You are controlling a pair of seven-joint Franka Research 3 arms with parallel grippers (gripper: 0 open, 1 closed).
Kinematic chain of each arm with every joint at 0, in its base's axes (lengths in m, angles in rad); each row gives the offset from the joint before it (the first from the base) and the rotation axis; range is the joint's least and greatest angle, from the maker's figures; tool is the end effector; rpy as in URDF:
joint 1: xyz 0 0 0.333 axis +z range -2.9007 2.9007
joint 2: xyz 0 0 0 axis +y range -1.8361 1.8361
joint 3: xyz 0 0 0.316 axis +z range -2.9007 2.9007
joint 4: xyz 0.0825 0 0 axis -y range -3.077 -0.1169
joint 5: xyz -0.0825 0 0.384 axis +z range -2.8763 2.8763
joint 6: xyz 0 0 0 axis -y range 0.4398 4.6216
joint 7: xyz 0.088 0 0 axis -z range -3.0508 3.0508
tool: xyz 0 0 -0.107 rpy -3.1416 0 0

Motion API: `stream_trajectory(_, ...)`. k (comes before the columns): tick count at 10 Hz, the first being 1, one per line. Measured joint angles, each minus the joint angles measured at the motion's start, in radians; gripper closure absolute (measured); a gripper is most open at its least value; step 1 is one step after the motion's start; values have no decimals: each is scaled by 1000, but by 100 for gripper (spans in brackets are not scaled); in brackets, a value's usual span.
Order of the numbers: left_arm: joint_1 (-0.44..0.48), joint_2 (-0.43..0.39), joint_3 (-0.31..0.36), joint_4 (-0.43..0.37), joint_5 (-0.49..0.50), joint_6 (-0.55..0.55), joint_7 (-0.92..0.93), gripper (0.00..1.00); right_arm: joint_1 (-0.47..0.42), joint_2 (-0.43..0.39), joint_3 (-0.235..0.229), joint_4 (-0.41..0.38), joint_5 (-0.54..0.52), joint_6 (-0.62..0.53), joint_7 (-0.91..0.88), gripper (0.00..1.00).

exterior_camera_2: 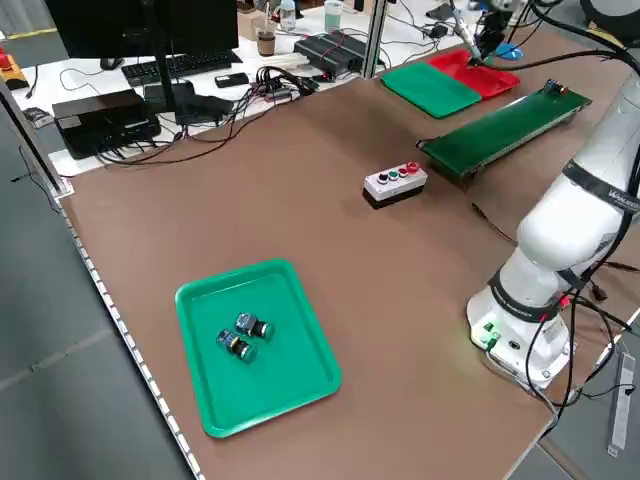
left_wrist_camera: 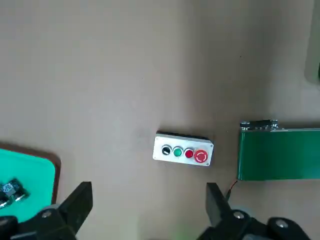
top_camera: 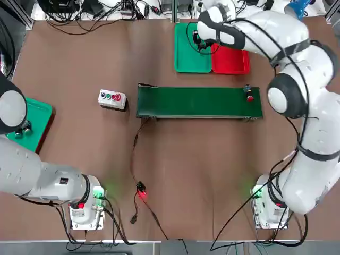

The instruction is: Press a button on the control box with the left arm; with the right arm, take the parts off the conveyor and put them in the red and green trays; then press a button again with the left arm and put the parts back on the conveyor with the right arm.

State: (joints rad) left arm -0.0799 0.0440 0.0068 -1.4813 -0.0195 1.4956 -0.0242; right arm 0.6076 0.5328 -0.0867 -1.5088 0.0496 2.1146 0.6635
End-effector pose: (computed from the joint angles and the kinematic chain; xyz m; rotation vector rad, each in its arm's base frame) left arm 0.5593 -0.0433 0.6354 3.1225 -0.0782 -0.0478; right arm 0.6069 0.3622 0.3634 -3.0892 0.2369 -0.0967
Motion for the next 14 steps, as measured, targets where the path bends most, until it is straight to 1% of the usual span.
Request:
stream_trajectory(2, 0, 1, 0, 0, 0, 0, 0, 0, 49, -114, 1, -148, 0, -3, 34, 56)
stream_trajectory(3, 0, 1, 0, 0, 0, 0, 0, 0, 75, -153, 2, -211, 0, 12, 64, 56)
stream_trajectory(5, 1, 1, 0, 0, 0, 0, 0, 0, 153, -182, 4, -304, 0, 105, 173, 56)
stream_trajectory(6, 1, 1, 0, 0, 0, 0, 0, 0, 194, -181, 5, -332, 0, 142, 233, 56)
stream_trajectory(10, 1, 1, 0, 0, 0, 0, 0, 0, 295, -168, 5, -355, 0, 247, 398, 56)
stream_trajectory(14, 1, 1, 0, 0, 0, 0, 0, 0, 309, -81, 4, -363, 0, 372, 416, 55)
